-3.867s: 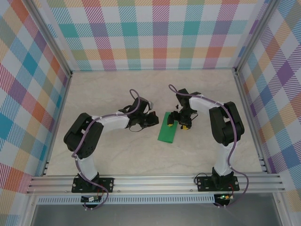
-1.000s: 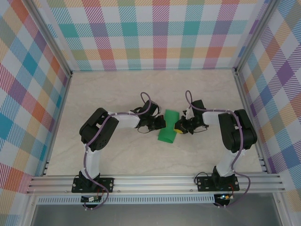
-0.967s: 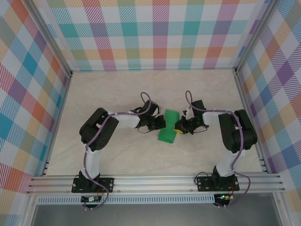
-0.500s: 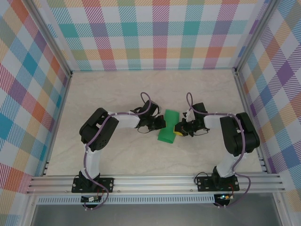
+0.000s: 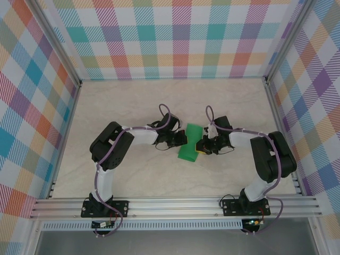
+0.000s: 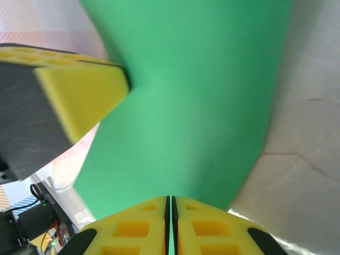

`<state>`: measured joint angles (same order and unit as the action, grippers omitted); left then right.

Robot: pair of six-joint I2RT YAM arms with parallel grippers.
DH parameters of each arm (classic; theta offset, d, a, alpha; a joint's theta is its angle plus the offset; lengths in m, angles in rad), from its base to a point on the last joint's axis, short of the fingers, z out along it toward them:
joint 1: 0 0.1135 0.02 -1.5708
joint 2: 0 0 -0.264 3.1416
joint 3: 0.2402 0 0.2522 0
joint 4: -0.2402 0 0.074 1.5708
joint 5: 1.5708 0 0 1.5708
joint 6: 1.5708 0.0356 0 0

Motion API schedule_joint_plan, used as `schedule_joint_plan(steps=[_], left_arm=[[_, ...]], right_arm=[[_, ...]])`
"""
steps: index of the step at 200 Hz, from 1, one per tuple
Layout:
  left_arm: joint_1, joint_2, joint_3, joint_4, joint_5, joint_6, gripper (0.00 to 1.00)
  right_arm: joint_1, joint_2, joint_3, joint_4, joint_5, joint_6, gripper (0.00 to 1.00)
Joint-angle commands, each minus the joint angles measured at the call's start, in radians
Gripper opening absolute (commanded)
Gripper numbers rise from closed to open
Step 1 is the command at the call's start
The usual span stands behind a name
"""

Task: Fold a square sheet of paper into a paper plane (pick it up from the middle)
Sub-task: Fold the square sheet of paper in half at the center of the table.

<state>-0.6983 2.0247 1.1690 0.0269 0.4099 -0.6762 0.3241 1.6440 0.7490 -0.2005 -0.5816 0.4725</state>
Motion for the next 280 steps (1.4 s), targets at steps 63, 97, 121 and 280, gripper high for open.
schedule_joint_plan(steps=[63,97,121,280], left_arm=[[-0.013,0.039,-0.023,-0.114,-0.022,0.021,0.0],[-0.012,0.034,-0.028,-0.117,-0.026,0.021,0.0],[-0.012,0.035,-0.026,-0.116,-0.025,0.022,0.0],[-0.013,0.043,-0.016,-0.12,-0.024,0.022,0.0]], right_arm=[[0.056,0.085,-0.032,-0.005,0.105,-0.006,0.08],[0.056,0.048,-0.033,-0.036,0.112,-0.005,0.09],[0.056,-0.03,-0.022,-0.06,0.087,-0.002,0.1],[0.084,-0.102,-0.058,-0.061,0.01,0.017,0.12]])
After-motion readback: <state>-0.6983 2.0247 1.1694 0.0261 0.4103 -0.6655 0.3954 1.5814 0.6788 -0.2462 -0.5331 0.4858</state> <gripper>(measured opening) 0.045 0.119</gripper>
